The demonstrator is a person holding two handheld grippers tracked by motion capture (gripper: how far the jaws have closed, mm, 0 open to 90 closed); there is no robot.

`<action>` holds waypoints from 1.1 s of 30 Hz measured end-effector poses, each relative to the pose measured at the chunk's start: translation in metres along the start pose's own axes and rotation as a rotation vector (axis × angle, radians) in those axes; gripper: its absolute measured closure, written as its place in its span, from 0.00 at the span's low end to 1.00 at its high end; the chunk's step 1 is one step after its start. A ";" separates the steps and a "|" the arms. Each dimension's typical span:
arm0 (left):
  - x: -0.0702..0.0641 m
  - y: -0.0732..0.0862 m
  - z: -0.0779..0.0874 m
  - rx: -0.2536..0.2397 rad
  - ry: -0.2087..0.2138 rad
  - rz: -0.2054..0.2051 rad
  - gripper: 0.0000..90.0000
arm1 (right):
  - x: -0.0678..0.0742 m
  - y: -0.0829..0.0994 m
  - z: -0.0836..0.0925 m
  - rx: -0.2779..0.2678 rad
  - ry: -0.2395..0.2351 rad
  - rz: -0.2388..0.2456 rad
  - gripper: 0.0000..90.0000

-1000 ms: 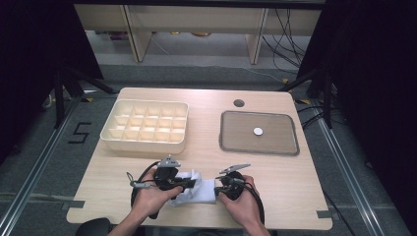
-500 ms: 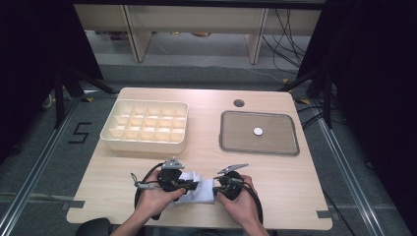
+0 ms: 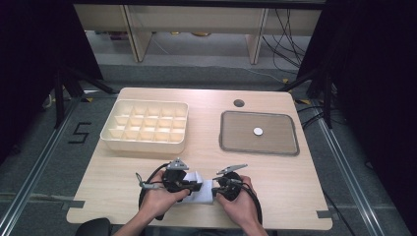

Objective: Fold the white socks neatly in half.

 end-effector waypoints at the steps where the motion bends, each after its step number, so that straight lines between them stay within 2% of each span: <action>1: 0.000 0.000 -0.001 0.001 0.000 -0.002 0.95 | 0.000 0.000 0.000 0.002 0.001 -0.001 1.00; 12: -0.003 0.001 -0.008 0.006 0.008 0.005 0.94 | 0.001 0.001 0.000 0.012 0.003 -0.002 1.00; 17: -0.005 0.001 -0.011 0.014 0.006 -0.011 0.94 | 0.002 0.001 -0.001 0.005 0.000 -0.001 1.00; 19: -0.006 0.001 -0.013 0.008 0.016 -0.003 0.94 | 0.002 0.001 -0.001 0.006 0.000 -0.002 1.00; 21: -0.006 0.002 -0.015 0.015 0.023 -0.013 0.94 | 0.002 0.002 -0.001 0.006 -0.002 -0.001 1.00; 23: -0.006 0.002 -0.016 0.014 0.017 -0.002 0.93 | 0.002 0.003 0.000 0.018 0.009 -0.011 1.00; 25: -0.006 0.003 -0.018 0.015 0.012 -0.008 0.93 | 0.003 0.003 0.000 0.018 0.007 -0.012 1.00; 28: -0.007 0.004 -0.020 0.020 0.020 -0.004 0.92 | 0.003 0.003 0.000 0.026 0.009 -0.022 1.00; 33: -0.008 0.007 -0.025 0.023 0.036 -0.007 0.90 | 0.003 0.002 -0.001 0.016 0.001 -0.011 1.00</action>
Point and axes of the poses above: each handheld gripper's, and its own axes: z roughly backward along the jaws, y roughly out of its underside, x roughly to its left, the point moved 6 cm from there along -z, roughly forward along the jaws, and after that the axes turned 11 degrees about -z, right-handed, at the moved point
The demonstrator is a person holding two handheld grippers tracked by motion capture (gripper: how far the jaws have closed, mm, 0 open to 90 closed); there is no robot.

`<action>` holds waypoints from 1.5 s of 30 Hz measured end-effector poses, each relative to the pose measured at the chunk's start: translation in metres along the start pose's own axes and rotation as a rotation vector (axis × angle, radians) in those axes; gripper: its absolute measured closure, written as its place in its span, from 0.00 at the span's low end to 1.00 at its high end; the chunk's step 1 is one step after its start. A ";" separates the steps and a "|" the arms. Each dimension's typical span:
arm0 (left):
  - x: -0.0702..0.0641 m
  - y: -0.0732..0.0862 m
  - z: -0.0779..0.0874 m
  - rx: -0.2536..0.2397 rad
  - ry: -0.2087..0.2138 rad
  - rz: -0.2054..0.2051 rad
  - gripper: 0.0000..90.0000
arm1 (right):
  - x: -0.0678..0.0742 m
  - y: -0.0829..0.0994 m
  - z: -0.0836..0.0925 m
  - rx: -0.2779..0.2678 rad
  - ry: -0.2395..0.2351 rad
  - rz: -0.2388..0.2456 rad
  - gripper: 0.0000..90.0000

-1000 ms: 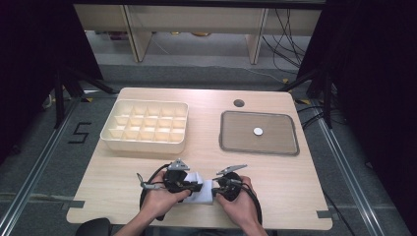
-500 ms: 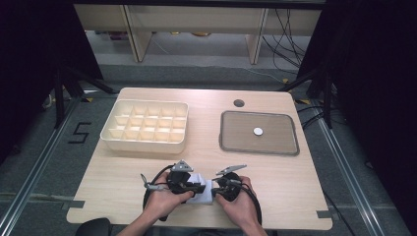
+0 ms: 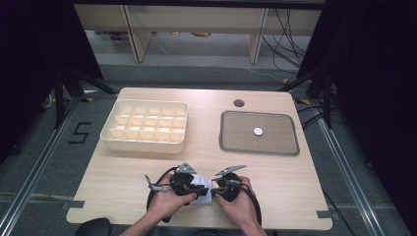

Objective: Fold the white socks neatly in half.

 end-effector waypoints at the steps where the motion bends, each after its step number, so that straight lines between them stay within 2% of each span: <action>1: 0.000 0.000 0.000 0.000 0.001 0.005 0.88 | 0.000 0.001 0.001 0.009 0.006 -0.011 1.00; 4: -0.001 -0.001 0.000 -0.023 0.012 0.000 0.84 | 0.000 0.000 0.002 0.004 0.008 -0.006 0.99; 5: -0.002 -0.003 0.002 -0.037 0.016 -0.002 0.82 | 0.000 -0.001 0.002 -0.004 -0.006 -0.010 0.98; 7: -0.002 -0.007 0.008 -0.066 0.019 -0.005 0.80 | -0.001 -0.001 0.003 -0.007 -0.005 -0.009 0.98; 8: -0.002 -0.010 0.014 -0.096 0.013 0.001 0.78 | -0.001 -0.002 0.004 -0.016 -0.011 -0.002 0.98; 9: -0.001 -0.011 0.018 -0.099 0.006 -0.005 0.76 | 0.000 -0.004 0.009 -0.037 -0.011 -0.005 0.98; 10: 0.001 -0.013 0.025 -0.124 0.014 -0.002 0.76 | -0.001 -0.006 0.011 -0.052 -0.013 -0.005 0.98; 11: 0.003 -0.012 0.030 -0.130 -0.004 0.005 0.76 | -0.001 -0.006 0.011 -0.052 -0.013 -0.005 0.98; 12: 0.007 -0.011 0.035 -0.122 -0.027 0.005 0.81 | -0.002 -0.009 0.017 -0.061 -0.007 0.000 0.98; 13: 0.010 -0.008 0.038 -0.115 -0.036 0.013 0.81 | -0.002 -0.009 0.017 -0.061 -0.007 0.000 0.98; 14: 0.013 -0.004 0.039 -0.090 -0.042 0.017 0.83 | -0.001 -0.011 0.019 -0.073 -0.011 -0.009 0.98; 17: 0.018 0.012 0.029 -0.018 -0.037 0.036 0.90 | 0.007 -0.016 0.025 -0.083 -0.032 -0.002 0.99; 18: 0.017 0.015 0.026 -0.003 -0.024 0.040 0.91 | 0.008 -0.017 0.023 -0.081 -0.032 0.019 0.99; 21: 0.015 0.019 0.019 0.004 -0.014 0.040 0.92 | 0.012 -0.017 0.018 -0.068 -0.040 0.027 0.99; 22: 0.014 0.019 0.018 0.005 -0.008 0.049 0.92 | 0.014 -0.017 0.018 -0.065 -0.047 0.044 0.99; 24: 0.014 0.019 0.015 0.004 -0.018 0.045 0.91 | 0.019 -0.017 0.017 -0.068 -0.058 0.047 0.99; 25: 0.014 0.019 0.015 0.017 -0.009 0.041 0.91 | 0.021 -0.018 0.017 -0.070 -0.062 0.049 0.99; 28: 0.013 0.019 0.013 0.008 -0.011 0.031 0.91 | 0.023 -0.020 0.018 -0.078 -0.061 0.072 0.99; 29: 0.012 0.019 0.013 0.014 -0.026 0.028 0.91 | 0.025 -0.020 0.018 -0.077 -0.065 0.076 0.99; 30: 0.011 0.019 0.011 0.001 -0.019 0.031 0.91 | 0.025 -0.020 0.017 -0.071 -0.063 0.075 0.99; 31: 0.011 0.020 0.011 0.014 -0.007 0.024 0.91 | 0.026 -0.019 0.014 -0.060 -0.065 0.083 0.99; 33: 0.010 0.020 0.009 0.016 -0.020 0.026 0.91 | 0.026 -0.017 0.012 -0.047 -0.063 0.091 0.99; 34: 0.010 0.021 0.008 0.020 -0.001 0.023 0.91 | 0.025 -0.018 0.009 -0.052 -0.066 0.110 0.99; 36: 0.010 0.021 0.007 0.016 -0.005 0.017 0.91 | 0.025 -0.015 0.003 -0.034 -0.064 0.118 0.99; 38: 0.009 0.022 0.010 0.020 0.001 0.007 0.91 | 0.025 -0.015 0.000 -0.036 -0.069 0.118 0.99; 40: 0.010 0.021 0.019 0.010 0.008 0.009 0.90 | 0.023 -0.014 -0.001 -0.030 -0.059 0.136 0.99; 41: 0.012 0.020 0.023 -0.005 0.000 0.017 0.90 | 0.023 -0.014 -0.002 -0.029 -0.058 0.135 0.99; 42: 0.021 0.018 0.037 -0.036 -0.031 0.039 0.90 | 0.022 -0.014 -0.002 -0.027 -0.059 0.134 0.99; 43: 0.021 0.018 0.037 -0.036 -0.031 0.039 0.91 | 0.022 -0.014 -0.002 -0.027 -0.059 0.134 0.99; 45: 0.032 0.017 0.047 -0.054 -0.091 0.059 0.92 | 0.022 -0.013 -0.003 -0.025 -0.056 0.141 0.99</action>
Point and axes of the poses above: each handheld gripper's, and its own axes: z roughly backward along the jaws, y roughly out of its underside, x roughly to its left, the point moved 6 cm from there along -z, roughly forward along the jaws, and after that the axes turned 11 degrees about -z, right-handed, at the moved point
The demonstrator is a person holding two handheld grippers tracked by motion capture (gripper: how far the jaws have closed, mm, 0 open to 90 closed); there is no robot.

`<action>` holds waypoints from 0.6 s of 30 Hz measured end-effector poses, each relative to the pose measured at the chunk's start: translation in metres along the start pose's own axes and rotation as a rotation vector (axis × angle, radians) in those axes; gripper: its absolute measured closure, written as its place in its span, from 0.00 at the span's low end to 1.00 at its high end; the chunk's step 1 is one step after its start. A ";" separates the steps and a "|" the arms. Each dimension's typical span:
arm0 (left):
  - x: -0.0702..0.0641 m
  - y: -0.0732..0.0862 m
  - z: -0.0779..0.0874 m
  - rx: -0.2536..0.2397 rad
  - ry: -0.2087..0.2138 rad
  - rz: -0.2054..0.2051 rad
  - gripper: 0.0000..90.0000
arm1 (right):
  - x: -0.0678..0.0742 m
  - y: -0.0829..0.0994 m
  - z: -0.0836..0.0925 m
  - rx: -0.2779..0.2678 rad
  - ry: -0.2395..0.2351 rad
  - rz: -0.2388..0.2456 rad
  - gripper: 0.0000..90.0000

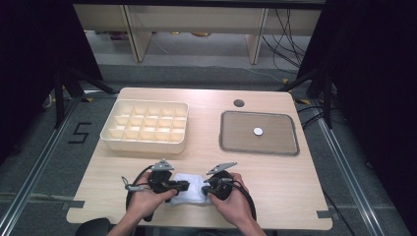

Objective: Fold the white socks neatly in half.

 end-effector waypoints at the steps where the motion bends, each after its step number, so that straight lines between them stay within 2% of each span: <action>1: 0.007 0.001 0.004 -0.003 -0.022 0.009 0.93 | 0.000 0.000 0.000 0.000 0.000 0.000 0.99; 2: 0.014 0.003 0.007 0.012 -0.041 0.018 0.94 | 0.001 0.001 0.000 0.005 0.002 -0.004 0.99; 3: 0.019 0.007 0.009 0.033 -0.052 0.005 0.94 | 0.001 0.001 0.000 0.005 0.002 -0.004 0.99; 4: 0.021 0.011 0.010 0.044 -0.056 0.021 0.95 | 0.001 0.001 0.000 0.009 0.004 -0.010 0.99; 7: 0.021 0.021 0.009 0.080 -0.049 0.026 0.96 | 0.000 0.001 -0.001 0.006 0.004 0.002 1.00; 10: 0.021 0.027 0.006 0.087 -0.047 0.040 0.96 | 0.000 0.001 -0.002 0.008 0.003 0.002 1.00; 11: 0.021 0.028 0.005 0.084 -0.047 0.044 0.97 | 0.001 0.003 -0.001 0.023 0.015 -0.030 1.00; 12: 0.022 0.030 0.004 0.093 -0.042 0.038 0.97 | 0.001 0.003 -0.001 0.023 0.015 -0.030 1.00; 13: 0.021 0.031 0.003 0.095 -0.045 0.038 0.96 | 0.001 0.002 -0.002 0.013 0.007 -0.006 1.00; 15: 0.021 0.032 0.001 0.095 -0.060 0.045 0.96 | 0.002 0.003 -0.002 0.019 0.008 -0.014 1.00; 16: 0.022 0.033 0.001 0.099 -0.046 0.037 0.96 | 0.001 0.003 -0.003 0.016 0.010 -0.011 1.00; 18: 0.021 0.033 0.000 0.095 -0.048 0.044 0.96 | 0.001 0.003 -0.003 0.017 0.013 -0.011 1.00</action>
Point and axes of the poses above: each handheld gripper's, and its own axes: z roughly backward along the jaws, y roughly out of its underside, x roughly to its left, the point moved 6 cm from there along -z, roughly forward along the jaws, and after that the axes turned 11 degrees about -z, right-handed, at the moved point
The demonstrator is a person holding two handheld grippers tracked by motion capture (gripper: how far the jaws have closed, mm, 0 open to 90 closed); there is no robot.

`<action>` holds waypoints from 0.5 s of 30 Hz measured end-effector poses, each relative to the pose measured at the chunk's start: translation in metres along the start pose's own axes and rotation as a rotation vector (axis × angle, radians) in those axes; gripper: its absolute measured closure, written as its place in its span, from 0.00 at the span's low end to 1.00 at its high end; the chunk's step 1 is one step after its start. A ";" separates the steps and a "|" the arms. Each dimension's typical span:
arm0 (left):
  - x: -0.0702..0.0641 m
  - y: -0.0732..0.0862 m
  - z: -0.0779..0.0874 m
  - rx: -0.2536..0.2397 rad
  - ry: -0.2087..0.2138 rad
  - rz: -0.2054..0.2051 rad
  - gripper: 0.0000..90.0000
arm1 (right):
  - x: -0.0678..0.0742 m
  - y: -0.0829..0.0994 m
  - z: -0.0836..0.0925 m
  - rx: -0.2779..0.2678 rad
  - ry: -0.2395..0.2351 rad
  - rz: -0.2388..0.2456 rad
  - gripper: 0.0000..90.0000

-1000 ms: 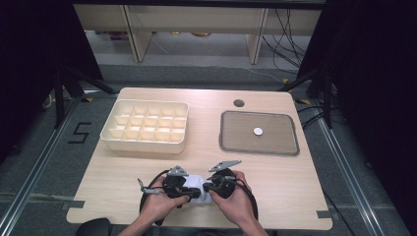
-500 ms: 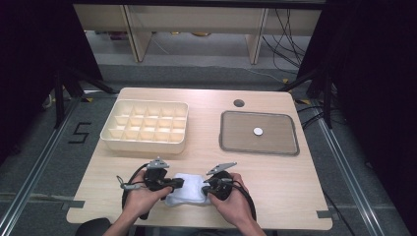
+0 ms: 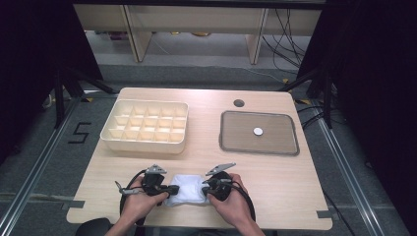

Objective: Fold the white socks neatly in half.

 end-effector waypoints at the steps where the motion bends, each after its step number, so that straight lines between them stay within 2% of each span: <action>1: 0.000 0.000 0.000 -0.001 0.001 0.000 0.96 | 0.000 0.001 0.000 0.008 0.010 -0.017 1.00; 3: 0.000 -0.001 0.002 -0.004 0.012 0.001 0.92 | 0.000 0.000 0.000 0.001 -0.001 -0.003 1.00; 5: 0.000 -0.004 0.009 -0.034 -0.001 0.005 0.90 | 0.000 0.000 0.000 0.003 -0.002 -0.006 1.00; 7: 0.004 -0.009 0.018 -0.076 -0.022 0.025 0.85 | 0.000 0.000 0.000 0.001 0.002 -0.004 1.00; 9: 0.013 -0.010 0.027 -0.089 -0.053 0.055 0.77 | 0.000 0.000 0.000 -0.001 0.003 -0.004 1.00; 12: 0.022 -0.006 0.027 -0.072 -0.052 0.113 0.70 | 0.000 0.001 -0.001 0.003 0.000 -0.009 1.00; 13: 0.024 -0.003 0.026 -0.052 -0.053 0.118 0.68 | 0.000 0.000 -0.001 0.001 -0.001 -0.008 1.00; 15: 0.024 -0.001 0.023 -0.026 -0.028 0.135 0.65 | 0.000 0.001 -0.001 -0.003 -0.002 -0.006 1.00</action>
Point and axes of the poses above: each handheld gripper's, and its own axes: z roughly backward along the jaws, y roughly out of its underside, x roughly to its left, the point moved 6 cm from there along -z, roughly forward along the jaws, and after that the axes turned 11 degrees about -z, right-handed, at the moved point
